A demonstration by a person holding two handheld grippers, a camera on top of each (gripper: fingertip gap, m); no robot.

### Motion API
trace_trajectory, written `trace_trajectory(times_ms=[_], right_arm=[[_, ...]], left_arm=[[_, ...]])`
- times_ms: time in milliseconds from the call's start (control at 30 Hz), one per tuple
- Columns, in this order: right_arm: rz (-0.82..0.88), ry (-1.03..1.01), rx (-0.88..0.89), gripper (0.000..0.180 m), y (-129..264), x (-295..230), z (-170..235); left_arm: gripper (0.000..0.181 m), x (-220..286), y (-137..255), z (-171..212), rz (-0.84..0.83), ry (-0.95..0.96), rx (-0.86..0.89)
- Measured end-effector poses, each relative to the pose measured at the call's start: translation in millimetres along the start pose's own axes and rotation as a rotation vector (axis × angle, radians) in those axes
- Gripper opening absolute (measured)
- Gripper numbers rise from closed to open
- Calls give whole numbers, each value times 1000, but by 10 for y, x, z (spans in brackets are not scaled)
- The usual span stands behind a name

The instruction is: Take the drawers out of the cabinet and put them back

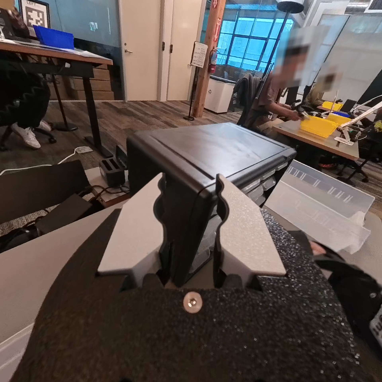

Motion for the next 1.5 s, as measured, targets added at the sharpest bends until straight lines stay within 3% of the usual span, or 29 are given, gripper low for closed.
trace_trajectory(times_ms=[267, 433, 967, 1500], right_arm=[[139, 187, -90, 42, -187, 15, 391], [93, 273, -91, 32, -239, -89, 411], [80, 334, -124, 13, -221, -74, 529], [66, 342, -71, 8, 44, -175, 245]], left_arm=[[46, 21, -99, 99, -7, -9, -40], [32, -10, -122, 102, -14, 55, -25], [30, -12, -122, 97, -21, 50, -23], [30, -16, -125, 98, -9, 52, -20]])
Point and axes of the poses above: each gripper's, where its closed fingertips meet, y back along the fingers, z out of its underside, x = y × z across the jaws, the point moved 2 cm from there along y, back along the fingers, and after that the axes turned 11 degrees about x, right-handed, at the moved point
